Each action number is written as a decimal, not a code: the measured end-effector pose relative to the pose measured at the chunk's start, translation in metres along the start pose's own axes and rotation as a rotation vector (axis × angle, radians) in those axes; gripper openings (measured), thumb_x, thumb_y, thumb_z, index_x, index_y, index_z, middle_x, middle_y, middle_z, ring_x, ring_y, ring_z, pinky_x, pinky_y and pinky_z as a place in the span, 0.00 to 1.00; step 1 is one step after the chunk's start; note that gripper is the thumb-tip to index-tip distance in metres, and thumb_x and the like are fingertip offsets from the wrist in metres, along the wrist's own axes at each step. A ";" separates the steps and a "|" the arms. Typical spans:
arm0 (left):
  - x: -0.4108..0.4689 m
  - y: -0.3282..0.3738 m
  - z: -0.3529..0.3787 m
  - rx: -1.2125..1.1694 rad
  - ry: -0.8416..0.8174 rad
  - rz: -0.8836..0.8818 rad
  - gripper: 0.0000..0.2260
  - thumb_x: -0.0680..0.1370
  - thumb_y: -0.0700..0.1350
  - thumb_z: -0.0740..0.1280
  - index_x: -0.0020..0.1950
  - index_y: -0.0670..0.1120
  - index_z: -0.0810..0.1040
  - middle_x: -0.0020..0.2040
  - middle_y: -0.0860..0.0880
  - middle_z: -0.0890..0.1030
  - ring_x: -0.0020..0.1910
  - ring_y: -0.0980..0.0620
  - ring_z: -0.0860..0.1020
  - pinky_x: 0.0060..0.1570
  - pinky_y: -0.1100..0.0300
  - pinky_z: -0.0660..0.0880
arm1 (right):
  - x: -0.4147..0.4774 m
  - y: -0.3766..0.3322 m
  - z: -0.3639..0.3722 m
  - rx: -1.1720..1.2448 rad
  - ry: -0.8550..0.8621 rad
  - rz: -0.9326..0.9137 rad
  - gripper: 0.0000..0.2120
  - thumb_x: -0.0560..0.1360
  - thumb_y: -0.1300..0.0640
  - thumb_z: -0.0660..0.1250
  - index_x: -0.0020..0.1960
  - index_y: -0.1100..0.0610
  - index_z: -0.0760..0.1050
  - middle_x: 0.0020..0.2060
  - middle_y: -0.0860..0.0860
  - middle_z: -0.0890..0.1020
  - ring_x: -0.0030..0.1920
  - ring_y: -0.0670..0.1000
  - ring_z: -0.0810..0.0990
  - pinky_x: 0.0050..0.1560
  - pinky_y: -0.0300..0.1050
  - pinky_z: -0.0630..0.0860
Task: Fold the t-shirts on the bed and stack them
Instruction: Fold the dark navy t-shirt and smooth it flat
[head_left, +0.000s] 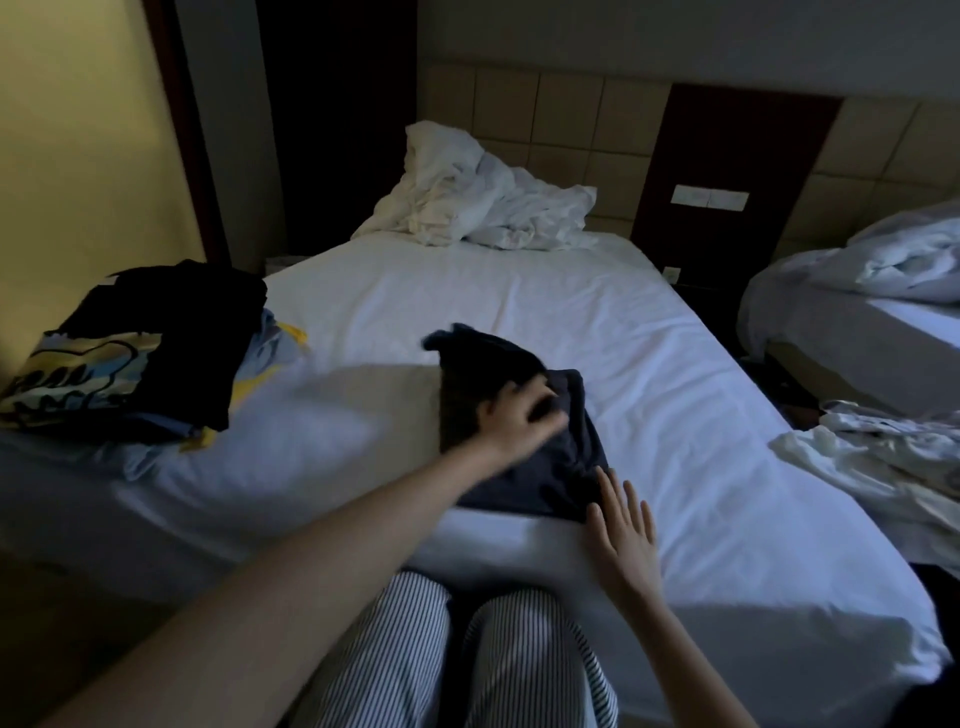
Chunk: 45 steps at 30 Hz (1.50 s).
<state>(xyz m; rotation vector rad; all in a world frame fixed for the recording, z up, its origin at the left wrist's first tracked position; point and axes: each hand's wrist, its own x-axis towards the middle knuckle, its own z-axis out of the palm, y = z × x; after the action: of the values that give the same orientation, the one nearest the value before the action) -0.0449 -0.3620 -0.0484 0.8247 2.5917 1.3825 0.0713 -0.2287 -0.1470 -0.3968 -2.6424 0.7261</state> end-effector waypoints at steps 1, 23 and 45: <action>0.001 -0.001 0.027 0.183 -0.113 0.006 0.29 0.73 0.64 0.58 0.71 0.53 0.67 0.75 0.53 0.62 0.76 0.48 0.53 0.73 0.45 0.46 | 0.000 0.000 0.000 0.097 0.045 0.026 0.32 0.75 0.41 0.41 0.76 0.53 0.51 0.76 0.47 0.55 0.74 0.42 0.46 0.73 0.40 0.40; -0.036 -0.075 0.012 0.784 -0.310 0.030 0.23 0.82 0.59 0.46 0.76 0.62 0.45 0.79 0.53 0.45 0.77 0.47 0.43 0.72 0.44 0.39 | 0.013 -0.016 -0.004 0.064 0.196 0.302 0.11 0.75 0.52 0.64 0.44 0.60 0.69 0.47 0.57 0.75 0.54 0.60 0.72 0.54 0.51 0.66; 0.177 -0.014 0.031 0.597 -0.247 0.223 0.24 0.79 0.53 0.61 0.75 0.50 0.63 0.72 0.49 0.68 0.72 0.48 0.63 0.68 0.53 0.58 | 0.056 -0.023 0.017 -0.201 0.047 0.098 0.38 0.69 0.35 0.36 0.74 0.45 0.58 0.75 0.46 0.59 0.75 0.52 0.54 0.73 0.47 0.48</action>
<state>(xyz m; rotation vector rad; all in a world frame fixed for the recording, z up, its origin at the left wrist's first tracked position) -0.1912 -0.2572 -0.0484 1.2908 2.7886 0.4674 0.0104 -0.2353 -0.1327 -0.5947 -2.6750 0.4740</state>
